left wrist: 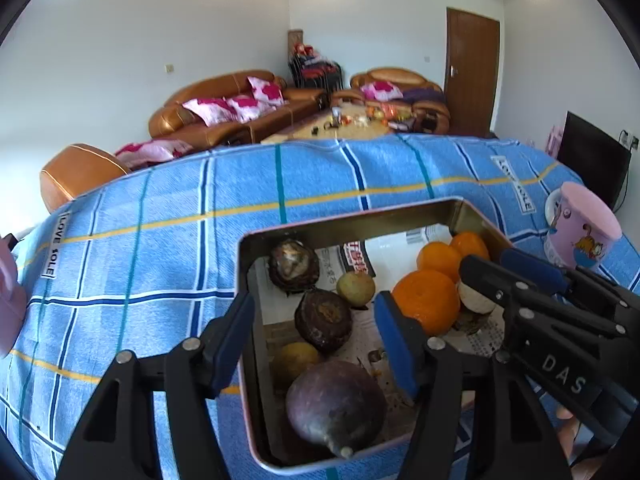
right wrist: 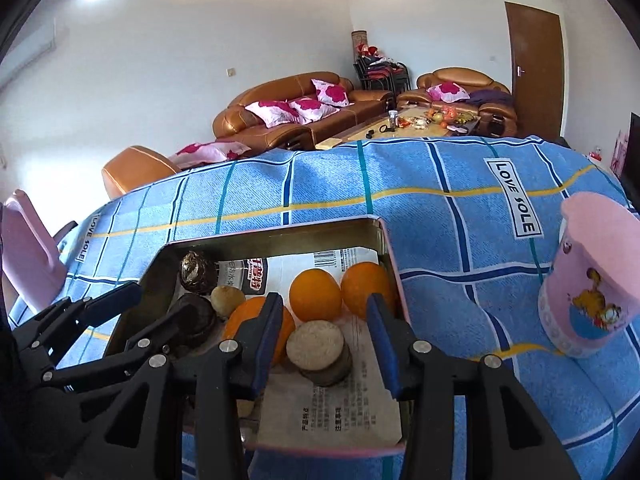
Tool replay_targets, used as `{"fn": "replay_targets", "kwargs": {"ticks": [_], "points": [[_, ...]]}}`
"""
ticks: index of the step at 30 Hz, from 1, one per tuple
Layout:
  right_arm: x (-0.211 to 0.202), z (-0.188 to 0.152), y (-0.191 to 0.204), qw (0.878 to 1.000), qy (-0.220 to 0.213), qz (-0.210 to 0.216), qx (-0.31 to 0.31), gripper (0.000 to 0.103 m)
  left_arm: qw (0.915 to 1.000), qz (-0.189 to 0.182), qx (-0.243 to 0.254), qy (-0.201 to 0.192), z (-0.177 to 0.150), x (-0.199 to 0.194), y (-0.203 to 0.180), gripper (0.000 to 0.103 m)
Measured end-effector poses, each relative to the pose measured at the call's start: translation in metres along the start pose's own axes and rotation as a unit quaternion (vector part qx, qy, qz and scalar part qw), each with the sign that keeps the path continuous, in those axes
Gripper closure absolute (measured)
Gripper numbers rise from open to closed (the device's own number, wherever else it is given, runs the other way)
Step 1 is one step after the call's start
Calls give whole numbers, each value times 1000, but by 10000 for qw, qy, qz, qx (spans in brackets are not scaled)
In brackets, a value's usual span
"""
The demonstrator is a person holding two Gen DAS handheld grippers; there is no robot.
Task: Organize fruits
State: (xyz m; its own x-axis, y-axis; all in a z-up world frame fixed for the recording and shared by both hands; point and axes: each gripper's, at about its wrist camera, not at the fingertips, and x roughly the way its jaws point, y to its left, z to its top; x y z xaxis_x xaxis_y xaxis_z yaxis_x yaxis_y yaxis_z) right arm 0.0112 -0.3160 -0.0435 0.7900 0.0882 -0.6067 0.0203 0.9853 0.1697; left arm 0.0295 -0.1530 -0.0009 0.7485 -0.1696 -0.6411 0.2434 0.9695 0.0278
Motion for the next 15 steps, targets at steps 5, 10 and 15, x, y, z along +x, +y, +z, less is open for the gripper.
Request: {"fn": "replay_targets", "kwargs": {"ticks": [5, 10, 15], "points": [[-20, -4, -1, 9976, -685, 29, 108, 48, 9949, 689, -166, -711, -6, -21, 7, 0], [-46, -9, 11, 9905, -1357, -96, -176, 36, 9923, 723, -278, -971, -12, -36, 16, 0], [-55, -14, 25, 9864, -1559, -267, -457, 29, 9910, 727, -311, -1078, -18, -45, 16, 0]]}}
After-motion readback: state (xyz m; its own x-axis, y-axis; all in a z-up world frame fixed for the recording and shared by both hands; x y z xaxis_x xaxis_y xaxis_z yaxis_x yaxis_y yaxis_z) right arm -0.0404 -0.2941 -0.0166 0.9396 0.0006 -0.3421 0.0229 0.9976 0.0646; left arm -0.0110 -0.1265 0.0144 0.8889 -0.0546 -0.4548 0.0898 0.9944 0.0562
